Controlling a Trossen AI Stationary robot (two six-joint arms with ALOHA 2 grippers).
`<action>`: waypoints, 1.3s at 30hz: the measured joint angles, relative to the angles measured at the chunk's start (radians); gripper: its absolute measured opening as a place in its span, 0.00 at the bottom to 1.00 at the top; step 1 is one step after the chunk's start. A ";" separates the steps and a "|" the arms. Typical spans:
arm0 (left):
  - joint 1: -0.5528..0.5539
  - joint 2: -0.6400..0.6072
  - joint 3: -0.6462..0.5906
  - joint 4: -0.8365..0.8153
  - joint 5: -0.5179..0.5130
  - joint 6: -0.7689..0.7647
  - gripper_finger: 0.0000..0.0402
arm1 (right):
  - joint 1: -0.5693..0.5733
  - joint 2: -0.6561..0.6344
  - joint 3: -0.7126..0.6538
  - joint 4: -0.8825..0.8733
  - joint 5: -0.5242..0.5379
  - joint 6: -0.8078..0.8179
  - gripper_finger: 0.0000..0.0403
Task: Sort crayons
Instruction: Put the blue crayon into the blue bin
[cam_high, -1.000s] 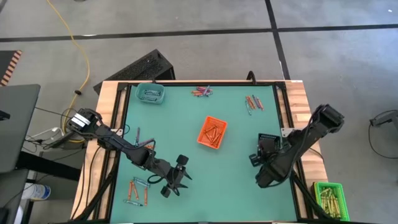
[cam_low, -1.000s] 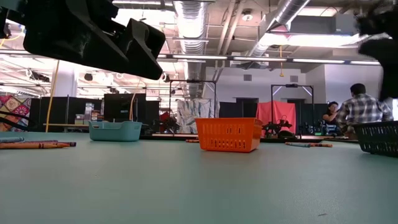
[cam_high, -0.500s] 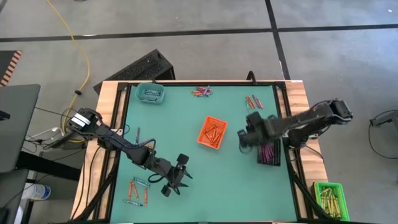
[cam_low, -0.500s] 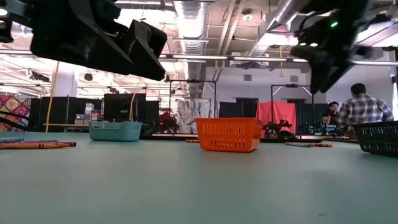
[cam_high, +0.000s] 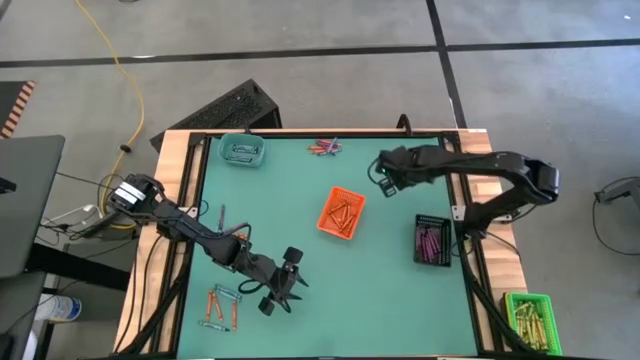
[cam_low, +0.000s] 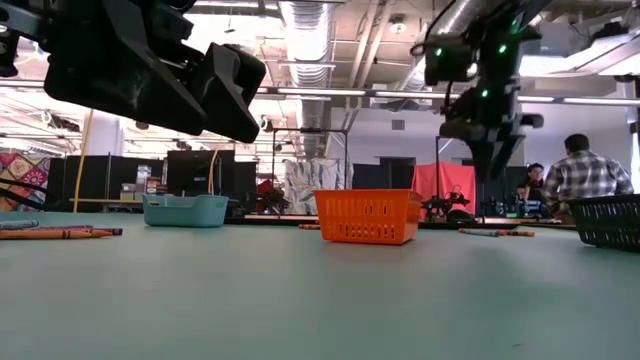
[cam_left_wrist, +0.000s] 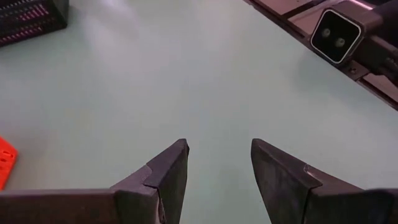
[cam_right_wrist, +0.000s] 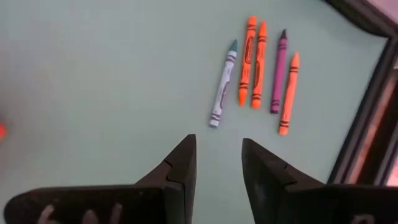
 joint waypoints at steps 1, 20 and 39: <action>0.000 0.000 0.000 -0.001 0.000 -0.003 0.42 | -0.022 0.015 0.000 0.015 -0.017 -0.022 0.30; -0.018 0.000 0.000 -0.056 0.000 -0.057 0.42 | -0.263 0.235 -0.001 0.129 -0.206 -0.227 0.30; -0.019 0.000 0.000 -0.050 -0.005 -0.072 0.42 | -0.324 0.229 -0.148 0.306 -0.340 -0.241 0.27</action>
